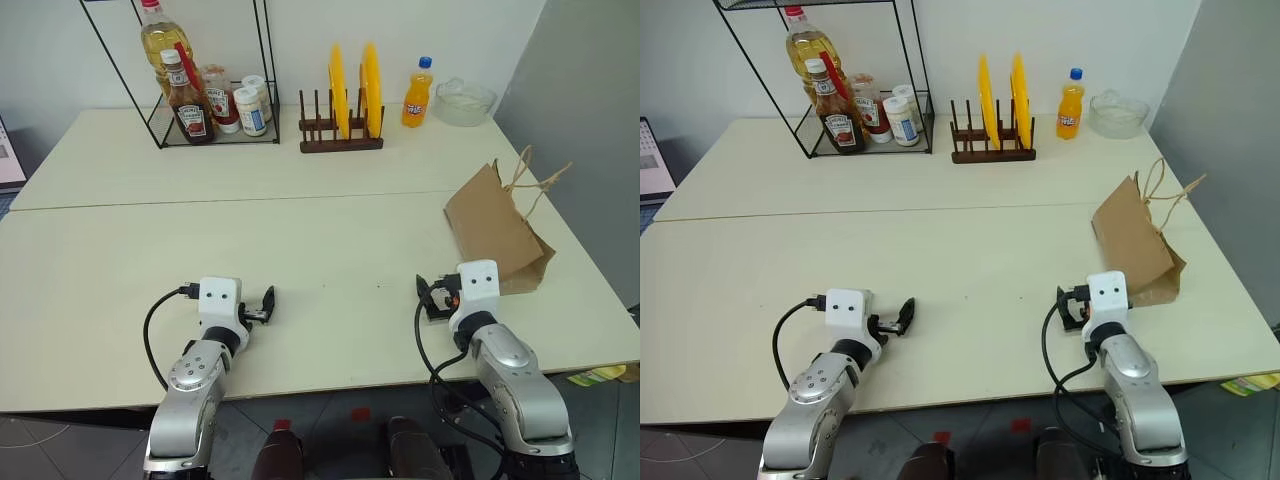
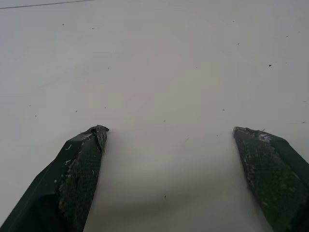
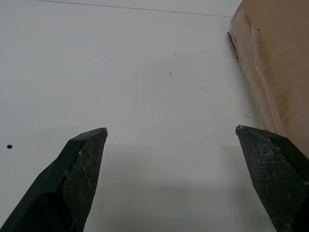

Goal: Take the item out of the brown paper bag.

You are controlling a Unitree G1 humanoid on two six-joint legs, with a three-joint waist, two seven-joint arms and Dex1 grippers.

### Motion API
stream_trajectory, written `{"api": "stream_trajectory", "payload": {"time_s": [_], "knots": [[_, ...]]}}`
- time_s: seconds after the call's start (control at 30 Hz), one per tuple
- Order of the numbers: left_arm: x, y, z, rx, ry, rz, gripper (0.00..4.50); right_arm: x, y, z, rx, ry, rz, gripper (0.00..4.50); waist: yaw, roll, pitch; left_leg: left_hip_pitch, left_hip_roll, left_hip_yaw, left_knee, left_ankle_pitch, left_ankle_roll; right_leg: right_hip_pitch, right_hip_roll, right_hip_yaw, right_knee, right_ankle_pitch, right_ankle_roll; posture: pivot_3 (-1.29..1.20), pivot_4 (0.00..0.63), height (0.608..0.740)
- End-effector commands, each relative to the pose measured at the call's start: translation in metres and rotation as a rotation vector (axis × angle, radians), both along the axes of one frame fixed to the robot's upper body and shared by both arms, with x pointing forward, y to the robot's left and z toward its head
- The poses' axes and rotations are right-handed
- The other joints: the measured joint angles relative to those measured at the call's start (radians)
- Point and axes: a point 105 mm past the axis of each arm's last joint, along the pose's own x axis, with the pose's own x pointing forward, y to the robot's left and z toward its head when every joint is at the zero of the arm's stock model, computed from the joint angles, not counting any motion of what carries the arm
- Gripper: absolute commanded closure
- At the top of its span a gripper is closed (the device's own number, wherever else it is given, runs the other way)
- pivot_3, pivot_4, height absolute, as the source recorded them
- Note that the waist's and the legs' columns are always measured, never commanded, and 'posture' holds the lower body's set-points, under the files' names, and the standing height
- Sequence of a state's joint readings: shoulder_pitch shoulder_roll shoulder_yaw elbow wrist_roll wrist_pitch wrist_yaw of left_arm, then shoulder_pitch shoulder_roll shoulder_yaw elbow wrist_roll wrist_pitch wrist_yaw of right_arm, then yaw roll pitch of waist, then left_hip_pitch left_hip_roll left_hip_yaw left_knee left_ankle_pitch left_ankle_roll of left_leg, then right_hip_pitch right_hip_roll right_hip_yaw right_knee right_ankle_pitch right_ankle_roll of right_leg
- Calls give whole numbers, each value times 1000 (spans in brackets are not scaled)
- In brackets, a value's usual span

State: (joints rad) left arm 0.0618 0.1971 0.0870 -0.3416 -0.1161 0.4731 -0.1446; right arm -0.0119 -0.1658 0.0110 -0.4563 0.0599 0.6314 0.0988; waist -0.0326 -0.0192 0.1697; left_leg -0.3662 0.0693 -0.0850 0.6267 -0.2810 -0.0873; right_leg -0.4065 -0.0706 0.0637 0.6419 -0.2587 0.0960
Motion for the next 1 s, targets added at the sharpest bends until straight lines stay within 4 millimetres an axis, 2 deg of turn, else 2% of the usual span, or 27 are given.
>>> {"api": "stream_trajectory", "payload": {"time_s": [0.03,0.4,0.5,0.57,0.67,0.77,1.0], "knots": [[-1,0,4,-1,-11,-6,46,0,-1,16,7,-59,-3,0,0,0,0,0,0,0,0,0,0,0,0,0,0,0,0,0,150,740],[-4,2,5,-13,-23,14,46,1,4,17,4,-61,32,0,0,0,0,0,0,0,0,0,0,0,0,0,0,0,0,0,150,740],[-4,-3,6,-21,-26,-22,46,0,3,20,-21,-67,39,0,0,0,0,0,0,0,0,0,0,0,0,0,0,0,0,0,150,740],[0,-7,14,-37,-39,-69,46,-3,5,26,-46,-79,63,0,0,0,0,0,0,0,0,0,0,0,0,0,0,0,0,0,150,740],[9,-17,32,-40,-61,-201,46,-8,2,41,-61,-97,80,0,1,-2,3,0,0,0,0,0,0,0,0,0,0,0,0,0,150,740],[16,-37,62,-46,-80,-432,46,-13,-5,65,-79,-135,70,0,2,-3,5,-1,0,-1,0,0,0,0,0,0,1,0,0,0,150,740],[6,-82,130,4,-93,-1002,46,-28,-18,112,-145,-220,2,0,1,-4,10,-2,0,-1,0,0,0,0,0,-1,0,0,1,0,150,740]]}}
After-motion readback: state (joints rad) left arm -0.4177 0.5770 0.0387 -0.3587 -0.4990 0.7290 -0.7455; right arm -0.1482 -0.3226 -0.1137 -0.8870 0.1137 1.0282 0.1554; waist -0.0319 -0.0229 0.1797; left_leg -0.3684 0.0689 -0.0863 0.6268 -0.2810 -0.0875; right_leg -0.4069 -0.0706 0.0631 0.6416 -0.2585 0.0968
